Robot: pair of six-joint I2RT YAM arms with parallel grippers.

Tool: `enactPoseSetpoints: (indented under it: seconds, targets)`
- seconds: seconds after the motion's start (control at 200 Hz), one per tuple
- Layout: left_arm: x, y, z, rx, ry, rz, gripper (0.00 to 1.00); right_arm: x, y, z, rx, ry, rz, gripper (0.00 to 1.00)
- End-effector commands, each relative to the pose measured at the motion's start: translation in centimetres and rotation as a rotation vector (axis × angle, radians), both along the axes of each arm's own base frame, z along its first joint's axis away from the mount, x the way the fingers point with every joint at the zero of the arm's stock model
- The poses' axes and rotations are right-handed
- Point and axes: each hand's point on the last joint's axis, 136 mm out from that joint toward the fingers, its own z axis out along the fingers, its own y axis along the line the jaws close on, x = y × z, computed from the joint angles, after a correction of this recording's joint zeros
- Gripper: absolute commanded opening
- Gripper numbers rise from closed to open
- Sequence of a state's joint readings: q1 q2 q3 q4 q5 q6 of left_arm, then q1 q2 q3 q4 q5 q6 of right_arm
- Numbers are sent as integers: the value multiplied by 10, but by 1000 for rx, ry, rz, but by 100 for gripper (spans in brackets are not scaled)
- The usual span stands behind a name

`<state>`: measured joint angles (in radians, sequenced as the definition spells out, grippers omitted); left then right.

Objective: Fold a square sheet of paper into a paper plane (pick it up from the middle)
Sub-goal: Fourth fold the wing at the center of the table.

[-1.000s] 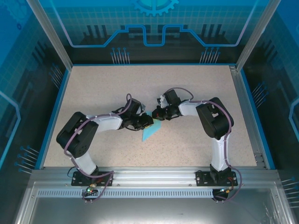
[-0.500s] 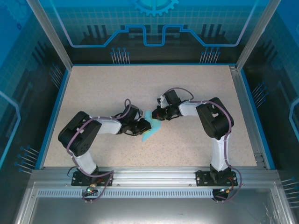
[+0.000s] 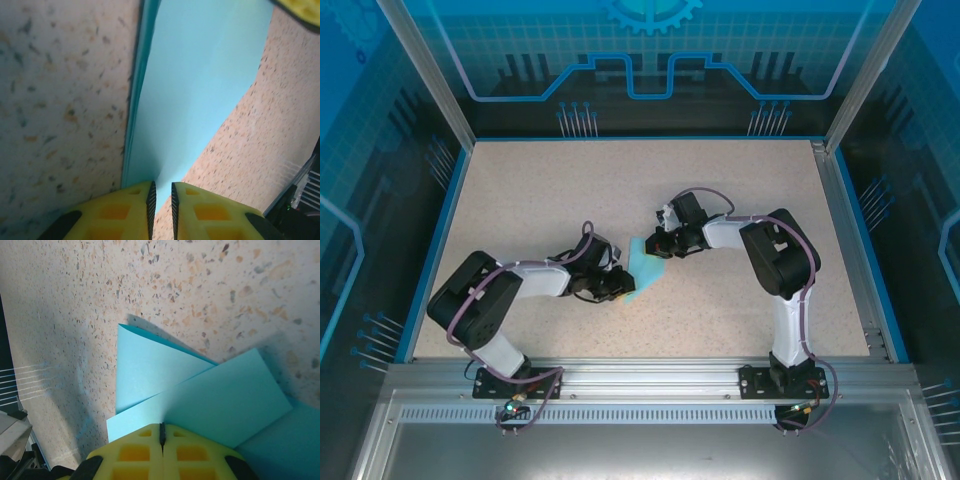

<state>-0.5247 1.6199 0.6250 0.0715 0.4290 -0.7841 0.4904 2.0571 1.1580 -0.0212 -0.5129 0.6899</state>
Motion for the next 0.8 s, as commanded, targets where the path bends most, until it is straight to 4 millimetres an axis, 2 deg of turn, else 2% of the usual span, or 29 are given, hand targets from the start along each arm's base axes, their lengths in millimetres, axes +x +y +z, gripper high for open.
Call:
enactPoseSetpoints:
  seconds: [0.0,0.315,0.545,0.65,0.795]
  targets:
    - [-43,20,-17,75,138,-59,20,-29,-30,-58,-175,135,-39,2]
    - [-48,25,-7,94,120,-86,20,-30,-30,-59,-176,140,-38,2]
    - [-36,22,26,67,11,-78,21,-29,-25,-54,-162,134,-31,3]
    - [-18,24,42,75,-56,-41,26,-24,-15,-40,-118,116,-14,5]
    - [14,27,51,100,-104,0,32,-10,-1,-3,-42,61,0,8]
